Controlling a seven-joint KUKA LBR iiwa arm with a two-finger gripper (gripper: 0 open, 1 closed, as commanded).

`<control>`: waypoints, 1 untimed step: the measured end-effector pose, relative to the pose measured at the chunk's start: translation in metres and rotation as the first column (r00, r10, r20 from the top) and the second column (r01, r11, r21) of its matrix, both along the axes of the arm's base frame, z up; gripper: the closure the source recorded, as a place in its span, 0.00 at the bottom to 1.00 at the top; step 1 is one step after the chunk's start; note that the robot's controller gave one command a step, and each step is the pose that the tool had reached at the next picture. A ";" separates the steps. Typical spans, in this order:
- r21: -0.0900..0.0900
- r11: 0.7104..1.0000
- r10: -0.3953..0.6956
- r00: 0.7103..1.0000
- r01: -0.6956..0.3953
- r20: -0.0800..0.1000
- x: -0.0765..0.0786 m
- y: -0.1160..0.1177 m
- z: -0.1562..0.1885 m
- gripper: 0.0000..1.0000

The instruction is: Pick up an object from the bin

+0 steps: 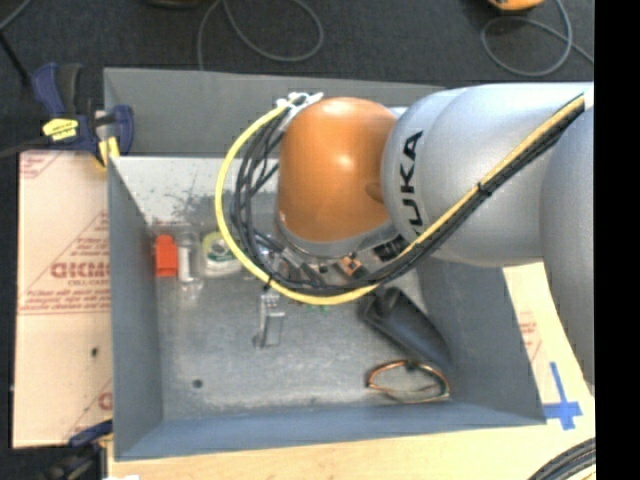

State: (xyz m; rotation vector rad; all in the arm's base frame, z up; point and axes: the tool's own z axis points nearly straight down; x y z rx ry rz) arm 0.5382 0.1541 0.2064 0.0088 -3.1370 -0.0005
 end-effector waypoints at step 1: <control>0.001 1.000 -0.005 1.000 0.005 0.007 0.001 -0.001 0.005 0.00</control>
Offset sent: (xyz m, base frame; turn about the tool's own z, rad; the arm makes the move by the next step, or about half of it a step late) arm 0.0715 0.0279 -0.1364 -0.1622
